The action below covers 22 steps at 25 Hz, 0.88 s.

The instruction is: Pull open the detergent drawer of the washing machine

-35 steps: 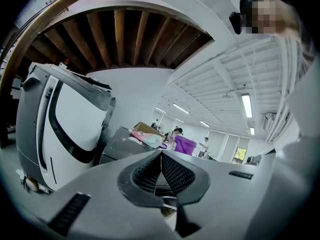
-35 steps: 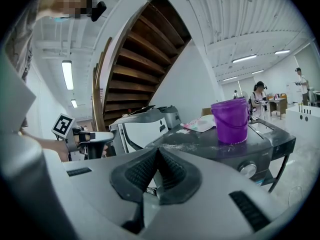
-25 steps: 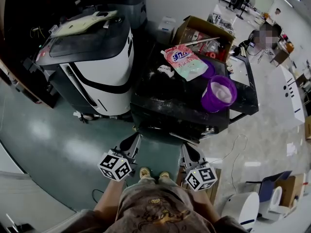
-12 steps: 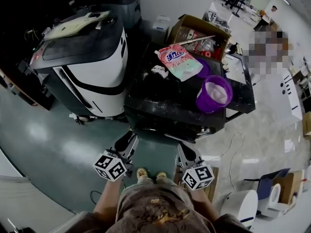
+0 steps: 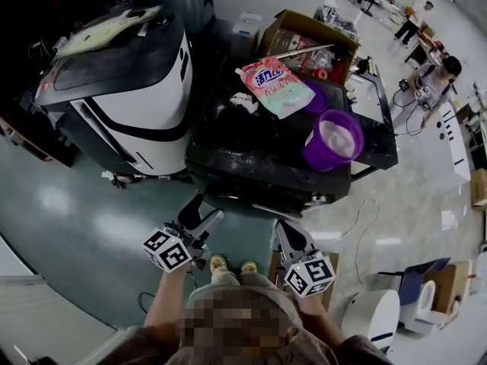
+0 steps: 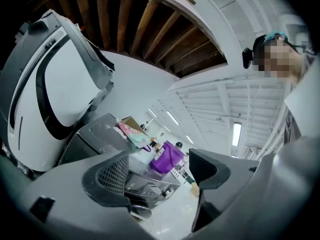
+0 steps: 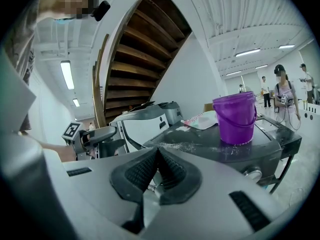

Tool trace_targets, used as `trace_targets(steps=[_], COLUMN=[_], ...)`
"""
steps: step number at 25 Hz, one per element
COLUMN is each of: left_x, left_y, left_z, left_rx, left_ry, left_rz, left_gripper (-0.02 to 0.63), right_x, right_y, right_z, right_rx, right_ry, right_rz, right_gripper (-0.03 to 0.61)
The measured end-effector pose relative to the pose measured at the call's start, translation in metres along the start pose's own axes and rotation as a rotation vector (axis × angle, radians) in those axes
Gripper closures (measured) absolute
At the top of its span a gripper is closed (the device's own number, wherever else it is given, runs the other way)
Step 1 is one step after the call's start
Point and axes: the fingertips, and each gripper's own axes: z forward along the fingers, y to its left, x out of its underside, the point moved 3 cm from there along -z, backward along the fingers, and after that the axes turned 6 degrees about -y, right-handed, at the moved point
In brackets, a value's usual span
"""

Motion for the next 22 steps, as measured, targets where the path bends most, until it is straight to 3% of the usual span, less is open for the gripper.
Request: trace_targets(steps=[7,13,22], left_x=[0.016,0.039,0.076], left_y=[0.028,0.063,0.120], left_z=[0.012,0.021,0.040], left_rx=[0.001,-0.007,-0.034], left_ry=[-0.005,-0.033,-0.034], left_rz=[-0.094,-0.233,-0.326], left_gripper=[0.225,0.226,0.227], right_x=[0.004,0.006,0.016], right_y=[-0.004,-0.005,-0.018], right_z=[0.006,0.010,0.005], right_rx=[0.006,0.000,0.034], right_ry=[0.025,0.048,0.093], right_rz=[0.000,-0.006,-0.013], right_gripper=[0.575,0.575,0.575])
